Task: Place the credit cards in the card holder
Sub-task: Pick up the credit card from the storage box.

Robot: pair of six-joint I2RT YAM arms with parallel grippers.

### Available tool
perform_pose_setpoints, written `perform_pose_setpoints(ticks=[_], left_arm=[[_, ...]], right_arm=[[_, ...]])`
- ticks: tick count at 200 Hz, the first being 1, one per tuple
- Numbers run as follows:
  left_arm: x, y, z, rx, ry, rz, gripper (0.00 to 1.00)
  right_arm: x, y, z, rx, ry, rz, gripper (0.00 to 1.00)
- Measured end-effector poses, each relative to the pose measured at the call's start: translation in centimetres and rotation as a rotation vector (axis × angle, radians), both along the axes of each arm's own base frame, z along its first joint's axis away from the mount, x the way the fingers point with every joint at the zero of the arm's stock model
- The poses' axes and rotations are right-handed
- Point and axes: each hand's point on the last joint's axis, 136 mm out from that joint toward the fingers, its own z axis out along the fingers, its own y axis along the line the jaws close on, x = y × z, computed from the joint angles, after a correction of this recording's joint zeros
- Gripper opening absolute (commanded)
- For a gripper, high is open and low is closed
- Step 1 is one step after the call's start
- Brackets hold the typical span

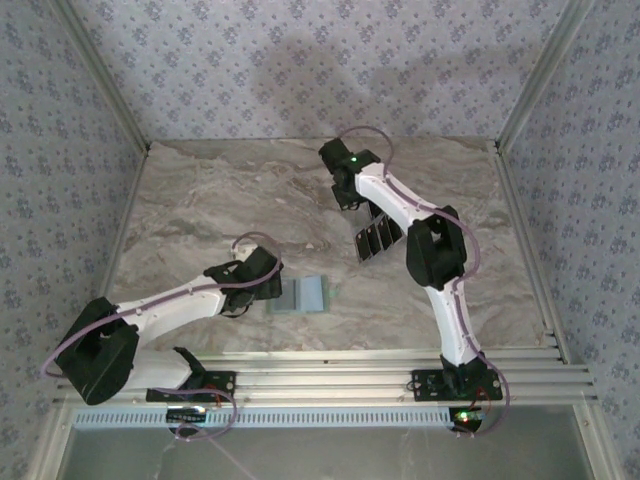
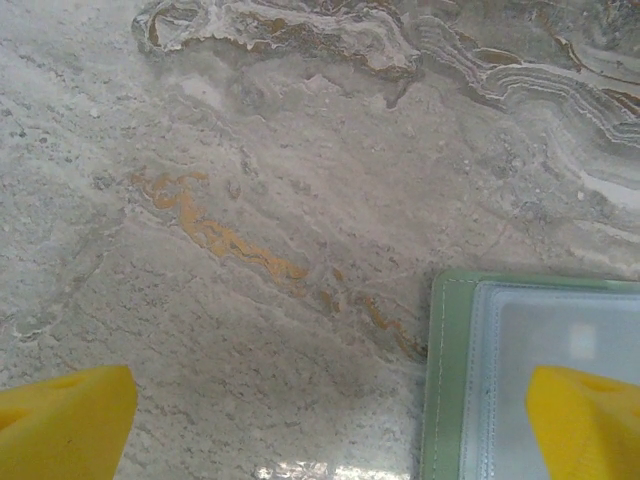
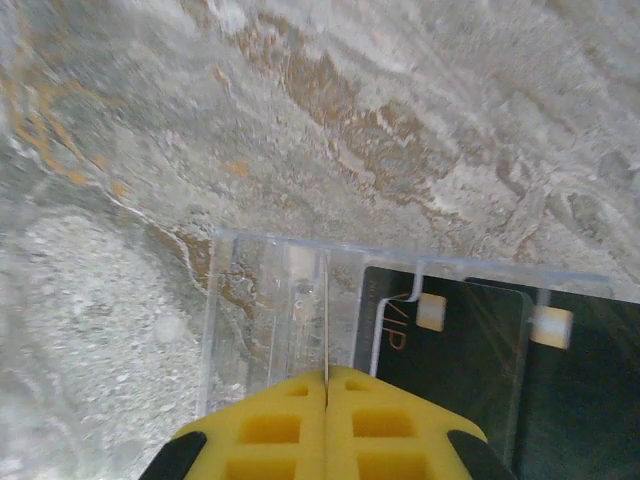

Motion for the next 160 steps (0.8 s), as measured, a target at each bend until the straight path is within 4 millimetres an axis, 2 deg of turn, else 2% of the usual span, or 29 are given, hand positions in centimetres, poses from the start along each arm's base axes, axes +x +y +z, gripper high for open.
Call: perform_pose_setpoints(ticks=[40, 55, 75, 90, 104, 143, 160], left_arm=[[0.2, -0.3, 0.3, 0.003, -0.003, -0.024, 1.00], [0.1, -0.5, 0.3, 0.000, 0.004, -0.040, 1.00], [-0.1, -0.7, 0.2, -0.003, 0.012, -0.061, 1.00], [-0.2, -0.9, 0.2, 0.000, 0.013, -0.074, 1.00], [-0.5, -1.3, 0.2, 0.001, 0.013, -0.089, 1.00], [-1.2, -2.1, -0.1, 0.024, 0.016, -0.130, 1.00], [-1.4, -2.0, -0.7, 0.054, 0.026, -0.138, 1.00]], right_arm=[[-1.7, 1.9, 7.9, 0.171, -0.127, 0.026, 0.00], [-3.7, 3.2, 10.3, 0.275, -0.160, 0.051, 0.00], [-7.1, 4.7, 11.4, 0.428, -0.160, 0.082, 0.00], [-9.8, 5.8, 10.6, 0.559, -0.127, 0.095, 0.00], [-12.1, 6.1, 8.7, 0.661, -0.074, 0.084, 0.00], [-18.0, 7.1, 0.8, 0.840, 0.103, -0.003, 0.00], [-20.5, 8.0, -1.6, 0.868, 0.163, -0.010, 0.00]])
